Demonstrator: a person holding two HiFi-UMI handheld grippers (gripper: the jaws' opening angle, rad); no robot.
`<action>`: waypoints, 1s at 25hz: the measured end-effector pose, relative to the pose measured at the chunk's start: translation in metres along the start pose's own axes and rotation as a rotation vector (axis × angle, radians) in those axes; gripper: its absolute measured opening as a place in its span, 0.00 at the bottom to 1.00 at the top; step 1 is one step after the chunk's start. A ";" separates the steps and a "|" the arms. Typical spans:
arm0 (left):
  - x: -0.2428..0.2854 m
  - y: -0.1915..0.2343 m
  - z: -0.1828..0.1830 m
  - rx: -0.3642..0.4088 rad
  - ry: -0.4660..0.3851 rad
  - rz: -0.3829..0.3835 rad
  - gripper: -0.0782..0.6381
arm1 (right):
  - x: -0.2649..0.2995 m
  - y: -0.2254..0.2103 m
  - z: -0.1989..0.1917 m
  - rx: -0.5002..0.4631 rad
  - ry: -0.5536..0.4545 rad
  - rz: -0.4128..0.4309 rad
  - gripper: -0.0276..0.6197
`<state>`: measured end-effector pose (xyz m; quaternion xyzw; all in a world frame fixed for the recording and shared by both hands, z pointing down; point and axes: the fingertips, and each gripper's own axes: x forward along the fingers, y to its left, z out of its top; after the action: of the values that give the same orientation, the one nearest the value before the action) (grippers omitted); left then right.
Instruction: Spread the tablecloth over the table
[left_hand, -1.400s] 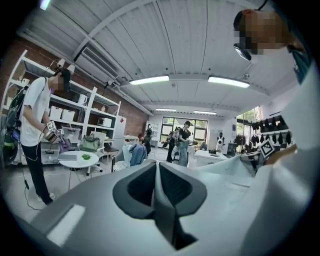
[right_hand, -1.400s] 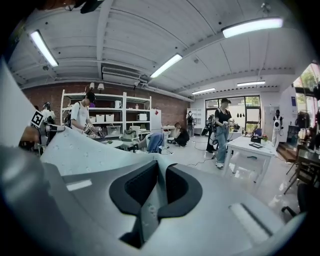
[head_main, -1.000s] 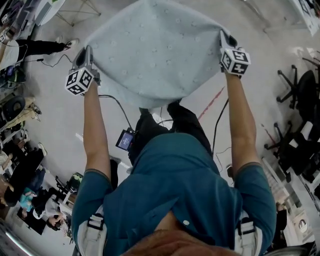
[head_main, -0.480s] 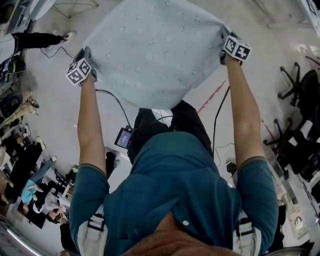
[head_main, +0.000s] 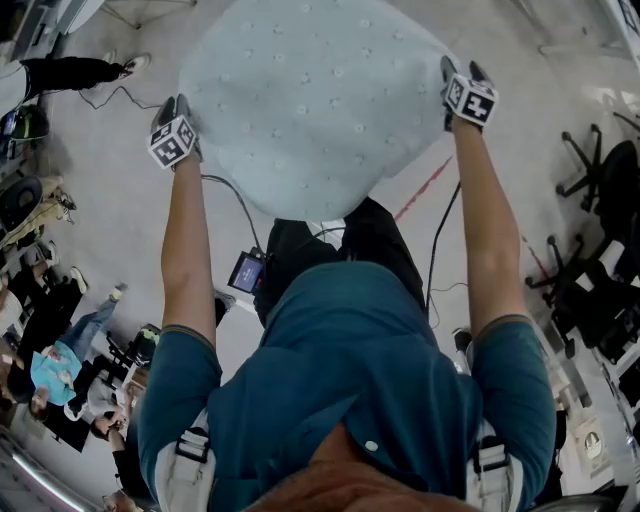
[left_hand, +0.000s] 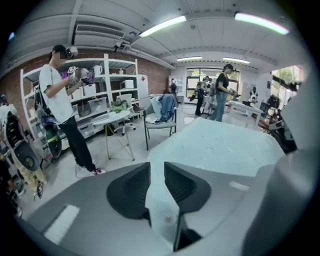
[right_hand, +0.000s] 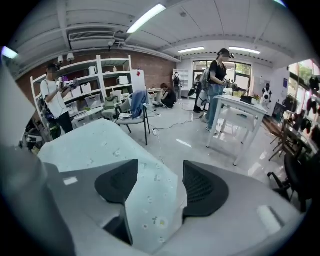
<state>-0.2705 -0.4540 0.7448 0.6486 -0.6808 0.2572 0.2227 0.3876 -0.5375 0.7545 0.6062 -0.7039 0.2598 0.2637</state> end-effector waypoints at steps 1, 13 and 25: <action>-0.004 -0.013 0.000 0.026 -0.021 -0.026 0.23 | -0.005 0.009 0.000 -0.024 -0.017 0.020 0.46; -0.020 -0.183 -0.065 0.108 0.023 -0.433 0.12 | -0.017 0.160 -0.114 -0.245 0.197 0.318 0.07; 0.007 -0.179 -0.065 0.130 0.067 -0.350 0.11 | -0.001 0.161 -0.096 -0.199 0.268 0.313 0.06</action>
<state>-0.0943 -0.4228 0.8101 0.7613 -0.5316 0.2794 0.2444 0.2332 -0.4504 0.8160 0.4205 -0.7704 0.3049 0.3698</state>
